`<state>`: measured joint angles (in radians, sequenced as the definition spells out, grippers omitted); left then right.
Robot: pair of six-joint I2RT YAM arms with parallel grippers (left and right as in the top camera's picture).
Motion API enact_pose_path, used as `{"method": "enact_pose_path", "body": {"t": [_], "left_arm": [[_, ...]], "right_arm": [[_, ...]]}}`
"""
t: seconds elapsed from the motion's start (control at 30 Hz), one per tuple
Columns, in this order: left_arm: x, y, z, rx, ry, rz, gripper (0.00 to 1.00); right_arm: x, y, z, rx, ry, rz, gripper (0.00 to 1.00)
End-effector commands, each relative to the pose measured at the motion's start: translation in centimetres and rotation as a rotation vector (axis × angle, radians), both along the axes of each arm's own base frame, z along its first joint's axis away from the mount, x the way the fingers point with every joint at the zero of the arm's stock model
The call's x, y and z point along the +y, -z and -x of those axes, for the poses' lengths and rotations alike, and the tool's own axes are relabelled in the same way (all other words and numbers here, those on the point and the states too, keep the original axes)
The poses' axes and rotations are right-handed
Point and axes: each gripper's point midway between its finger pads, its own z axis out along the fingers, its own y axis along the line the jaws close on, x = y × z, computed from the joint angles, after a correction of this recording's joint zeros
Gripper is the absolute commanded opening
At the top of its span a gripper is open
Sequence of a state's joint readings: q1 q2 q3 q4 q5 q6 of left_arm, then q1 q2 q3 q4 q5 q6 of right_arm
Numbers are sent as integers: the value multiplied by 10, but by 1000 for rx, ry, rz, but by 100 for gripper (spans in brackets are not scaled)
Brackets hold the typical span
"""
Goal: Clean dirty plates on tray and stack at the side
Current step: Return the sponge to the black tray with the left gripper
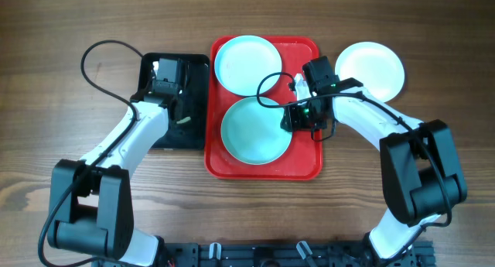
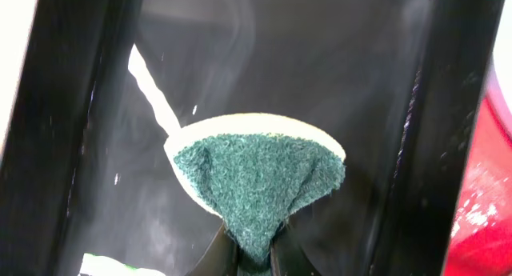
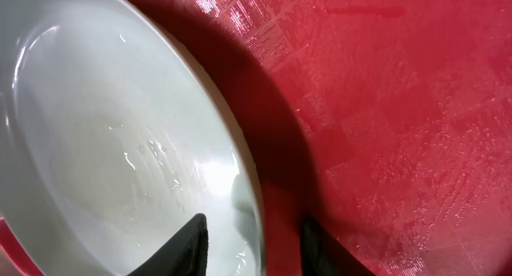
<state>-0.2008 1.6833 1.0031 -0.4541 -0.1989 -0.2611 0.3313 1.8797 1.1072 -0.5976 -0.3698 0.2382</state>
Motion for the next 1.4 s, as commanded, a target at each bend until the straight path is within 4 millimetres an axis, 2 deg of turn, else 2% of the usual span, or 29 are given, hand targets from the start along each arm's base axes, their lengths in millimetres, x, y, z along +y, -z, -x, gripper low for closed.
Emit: {"method": "enact_pose_path", "body": {"t": [0.0,0.13,0.17,0.2,0.27,0.33,0.37,0.43,0.47,0.53,0.63,0.8,0.93,1.1,1.37], "left_arm": [[3,-5,-9,-23,76,-61,9],[8,-5,-10,-23,62,-63,8],[11,-5,-10,-23,56,-63,4],[11,-6,-9,-21,56,-53,4],[3,-11,-9,-32,78,2,4],[-5,-24,-12,-70,96,44,4],[-5,-31,-13,-92,95,49,4],[-5,-49,-15,-140,95,54,4],[-5,-55,-15,-158,95,56,4],[-5,-64,-16,-180,95,59,4],[-6,-71,-17,-201,95,62,4],[3,-71,-18,-208,50,75,4],[19,-71,-20,-214,-41,105,4],[19,-69,-18,-197,-28,183,4],[19,-65,-13,-170,-21,173,4]], "right_arm": [[1,7,3,10,-9,17,37],[0,7,4,12,-10,18,20],[0,7,4,15,-10,19,19],[0,7,6,20,-10,21,22],[-1,8,7,27,-10,24,35],[-1,8,7,27,-10,24,37],[0,8,7,26,-11,24,32],[0,8,8,27,-13,24,10],[1,8,9,27,-16,24,4],[3,7,9,25,-21,23,4],[4,-6,5,6,-21,17,4],[4,-54,-7,-92,-11,10,4],[-4,-77,-23,-206,31,47,4],[1,-86,-38,-265,70,13,4],[10,-100,-60,-344,128,-44,4]]}}
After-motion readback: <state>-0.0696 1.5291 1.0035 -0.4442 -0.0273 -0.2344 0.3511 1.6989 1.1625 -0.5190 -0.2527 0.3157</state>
